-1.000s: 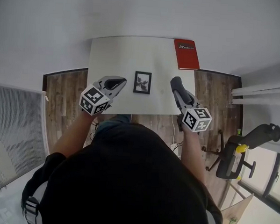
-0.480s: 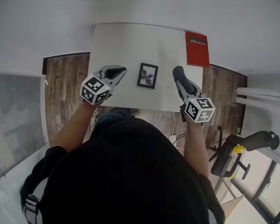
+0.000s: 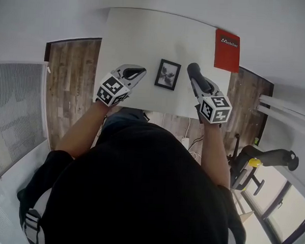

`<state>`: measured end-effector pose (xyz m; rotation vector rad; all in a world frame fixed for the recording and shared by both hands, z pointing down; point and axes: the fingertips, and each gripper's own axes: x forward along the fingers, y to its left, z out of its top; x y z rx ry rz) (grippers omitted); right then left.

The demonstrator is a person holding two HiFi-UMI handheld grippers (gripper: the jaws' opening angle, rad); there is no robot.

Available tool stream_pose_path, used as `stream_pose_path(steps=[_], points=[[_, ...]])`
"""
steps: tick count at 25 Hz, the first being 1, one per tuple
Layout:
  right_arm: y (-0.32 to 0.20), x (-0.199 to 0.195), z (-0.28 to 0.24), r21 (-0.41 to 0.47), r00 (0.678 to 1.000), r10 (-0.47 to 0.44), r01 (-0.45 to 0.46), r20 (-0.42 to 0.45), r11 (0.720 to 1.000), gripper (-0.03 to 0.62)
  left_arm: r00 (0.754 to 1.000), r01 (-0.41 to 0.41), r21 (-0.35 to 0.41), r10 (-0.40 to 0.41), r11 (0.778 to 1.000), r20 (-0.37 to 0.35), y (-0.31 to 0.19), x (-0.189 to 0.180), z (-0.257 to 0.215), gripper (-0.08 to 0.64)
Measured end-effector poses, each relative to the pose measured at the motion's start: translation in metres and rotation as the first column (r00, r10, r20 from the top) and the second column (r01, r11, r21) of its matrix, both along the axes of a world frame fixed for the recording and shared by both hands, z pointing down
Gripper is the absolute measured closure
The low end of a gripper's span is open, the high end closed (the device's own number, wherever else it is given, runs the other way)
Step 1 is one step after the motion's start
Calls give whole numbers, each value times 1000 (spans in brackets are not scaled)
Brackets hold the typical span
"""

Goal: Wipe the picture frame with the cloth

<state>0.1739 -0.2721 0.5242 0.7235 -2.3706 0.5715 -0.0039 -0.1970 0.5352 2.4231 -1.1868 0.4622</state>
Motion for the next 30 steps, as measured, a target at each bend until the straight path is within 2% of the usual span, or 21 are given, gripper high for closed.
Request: stream_pose_path(steps=[12,18,28,30], points=[[-18,-41,53,-48,992,-85,80,-91,996,492,1000,-26,-48,25,999,-2,-5,-1,48,548],[-28,-50,79,-70,985,-101,92,-140,993,492,999,-48,-79,48,996,3,-6,6,72,548],[-37,-70,116,-74,957,-184,171,-224,982,492,996,-92,-106,92,990,-8,-12,27,111,545],[-37,-75,122,-69,949,-203,192,-241,979,492,994,-108,-110,109,988,-2,-12,33,118,521]])
